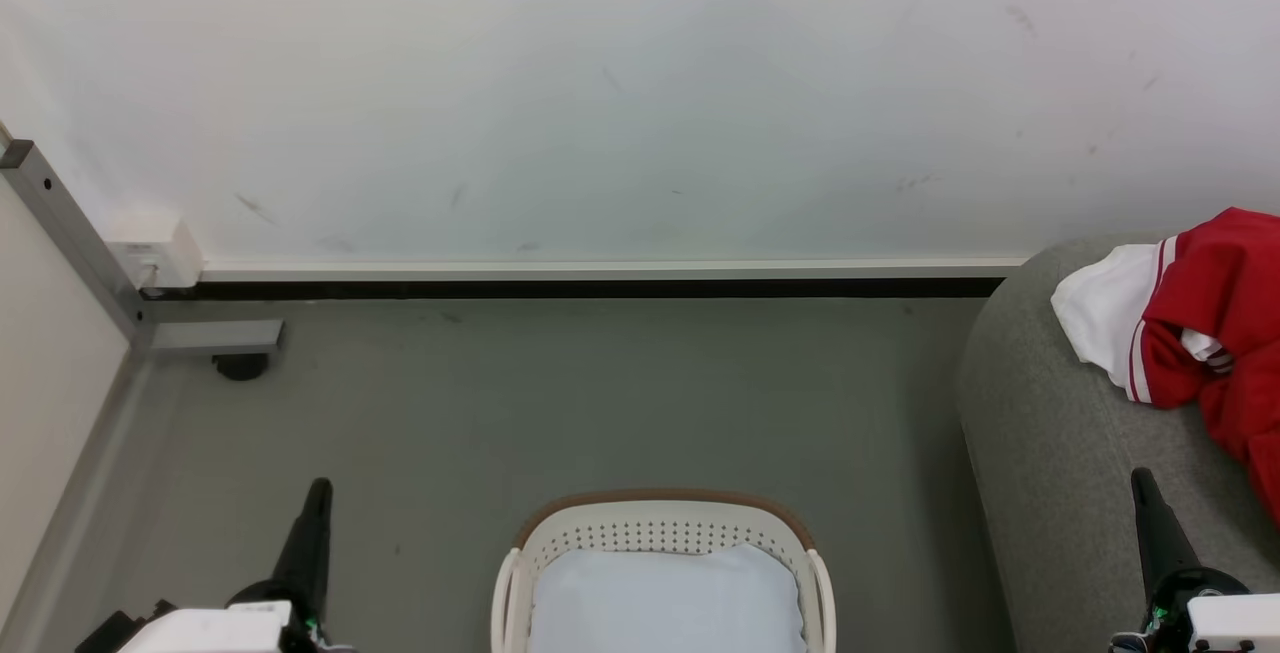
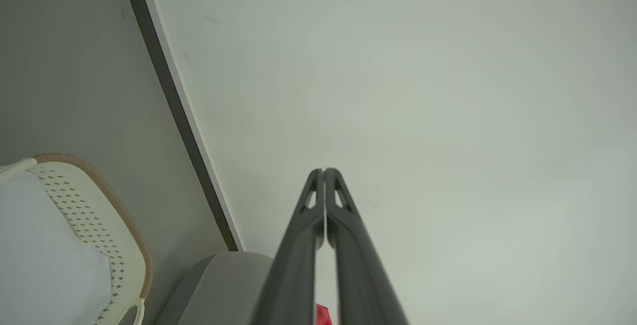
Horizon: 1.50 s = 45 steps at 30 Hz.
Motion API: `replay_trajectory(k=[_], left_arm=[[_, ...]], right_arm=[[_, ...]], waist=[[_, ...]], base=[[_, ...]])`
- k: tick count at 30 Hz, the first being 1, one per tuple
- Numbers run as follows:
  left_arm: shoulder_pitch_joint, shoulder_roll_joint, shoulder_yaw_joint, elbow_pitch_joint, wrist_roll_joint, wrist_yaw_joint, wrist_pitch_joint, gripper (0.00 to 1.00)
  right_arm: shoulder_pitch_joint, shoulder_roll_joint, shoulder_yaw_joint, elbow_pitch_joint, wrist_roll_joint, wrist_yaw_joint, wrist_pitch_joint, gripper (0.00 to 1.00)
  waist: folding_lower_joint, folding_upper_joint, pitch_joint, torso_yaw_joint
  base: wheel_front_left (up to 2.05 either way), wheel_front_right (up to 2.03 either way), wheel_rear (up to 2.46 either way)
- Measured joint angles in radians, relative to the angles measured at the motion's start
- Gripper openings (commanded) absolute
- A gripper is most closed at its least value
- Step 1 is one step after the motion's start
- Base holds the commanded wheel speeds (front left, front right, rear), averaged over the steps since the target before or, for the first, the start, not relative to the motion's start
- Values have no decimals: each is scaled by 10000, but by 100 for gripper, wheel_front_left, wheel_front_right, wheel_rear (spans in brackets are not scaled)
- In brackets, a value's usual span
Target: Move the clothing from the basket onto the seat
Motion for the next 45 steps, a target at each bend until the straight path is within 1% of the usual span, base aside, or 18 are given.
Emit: replay_trajectory(k=[17, 45], left_arm=[[-78, 10, 96, -59, -1114, 0, 274, 0], [-81, 12, 100, -63, -1129, 0, 274, 0]], right_arm=[[-23, 79, -245, -42, 1018, 0, 334, 0], [-27, 92, -267, -46, 1034, 0, 334, 0]], waist=[[0, 0, 49, 114], [0, 0, 49, 115]], base=[[0, 0, 0], [0, 0, 0]])
